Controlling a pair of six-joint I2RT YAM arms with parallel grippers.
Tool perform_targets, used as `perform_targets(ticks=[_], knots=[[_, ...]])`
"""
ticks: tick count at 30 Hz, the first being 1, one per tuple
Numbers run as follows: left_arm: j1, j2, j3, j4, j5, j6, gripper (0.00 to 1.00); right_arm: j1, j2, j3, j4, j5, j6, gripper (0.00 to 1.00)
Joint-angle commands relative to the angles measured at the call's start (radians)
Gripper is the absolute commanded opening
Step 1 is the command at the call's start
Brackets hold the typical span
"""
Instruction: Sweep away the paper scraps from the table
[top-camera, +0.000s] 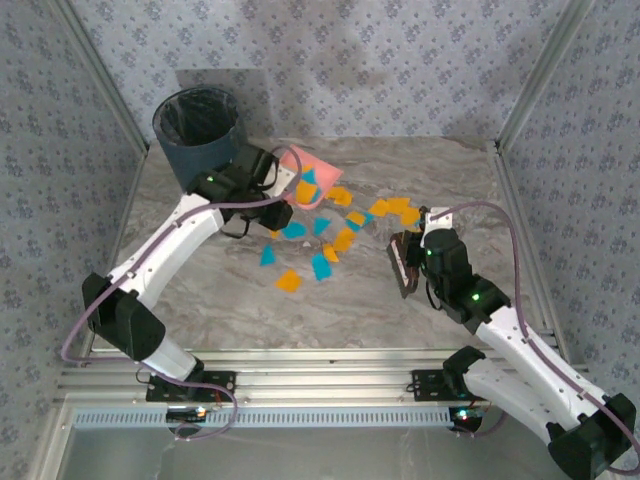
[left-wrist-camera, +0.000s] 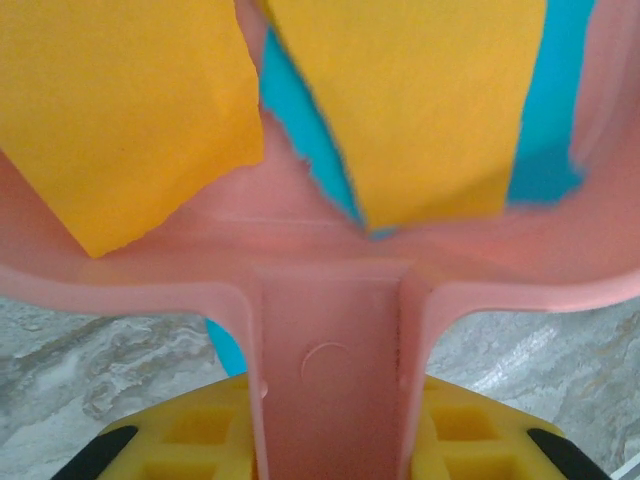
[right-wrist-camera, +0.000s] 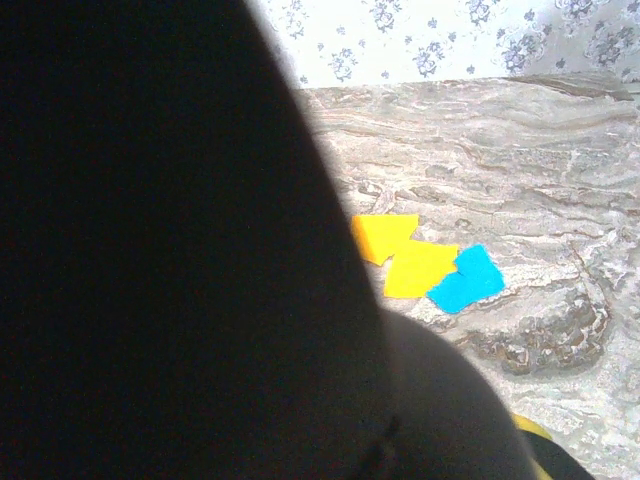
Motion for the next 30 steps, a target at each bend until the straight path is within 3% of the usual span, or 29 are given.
perform_targets(ticks=[1,14,20,30], knots=[[0.040,0.005,0.082,-0.026,0.034,-0.014,0.00,-0.007,0.000,-0.004,0.031,-0.004,0.020,0.00],[0.252,0.120,0.336,-0.067,0.163,-0.082,0.00,-0.018,0.008,-0.010,0.031,-0.021,0.041,0.00],[0.353,0.180,0.417,-0.049,0.307,-0.151,0.00,-0.021,0.009,-0.012,0.036,-0.022,0.050,0.00],[0.442,0.225,0.459,0.000,0.381,-0.323,0.00,-0.026,0.004,-0.014,0.018,-0.028,0.055,0.00]])
